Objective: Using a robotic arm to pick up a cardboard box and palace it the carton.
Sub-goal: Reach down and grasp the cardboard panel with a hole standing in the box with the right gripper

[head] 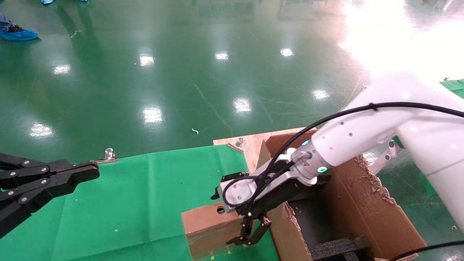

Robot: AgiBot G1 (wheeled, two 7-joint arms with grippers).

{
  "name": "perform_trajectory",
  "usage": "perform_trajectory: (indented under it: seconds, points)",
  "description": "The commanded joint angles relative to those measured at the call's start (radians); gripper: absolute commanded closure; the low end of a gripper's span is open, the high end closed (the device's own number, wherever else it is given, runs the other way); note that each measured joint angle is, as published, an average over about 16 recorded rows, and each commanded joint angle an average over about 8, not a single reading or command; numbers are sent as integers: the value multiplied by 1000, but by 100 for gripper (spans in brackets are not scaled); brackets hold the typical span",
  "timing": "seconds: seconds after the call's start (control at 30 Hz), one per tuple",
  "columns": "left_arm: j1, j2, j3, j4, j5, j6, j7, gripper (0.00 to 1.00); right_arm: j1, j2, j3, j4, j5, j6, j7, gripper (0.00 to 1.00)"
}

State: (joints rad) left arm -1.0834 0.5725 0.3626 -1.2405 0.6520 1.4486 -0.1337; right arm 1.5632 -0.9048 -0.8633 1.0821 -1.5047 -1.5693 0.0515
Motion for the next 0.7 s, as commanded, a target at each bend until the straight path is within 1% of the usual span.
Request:
perform_trajectory:
  seconds: [0.03,0.2,0.23,0.27,0.3,0.5,0.53,0.57,0.7]
  points:
    - [0,0,0,0,0,0,0,72,20,-18,-29,-4,-31,-1,-9,0]
    - [0,0,0,0,0,0,0,10,42,-34,-65,-4,-55,5,-27,0]
    - [0,0,0,0,0,0,0,0,45,-36,-69,-6,-56,6,-30,0]
    - [0,0,0,0,0,0,0,0,47,-38,-73,-8,-57,6,-32,6]
    - [0,0,0,0,0,0,0,0,48,-40,-76,-10,-58,7,-34,17]
    - [0,0,0,0,0,0,0,0,50,-44,-81,-16,-55,8,-35,92]
    - [0,0,0,0,0,0,0,0,49,-43,-81,-16,-55,8,-35,98]
    - [0,0,0,0,0,0,0,0,49,-43,-80,-15,-55,8,-35,100]
    - [0,0,0,0,0,0,0,0,47,-41,-77,-12,-55,8,-35,100]
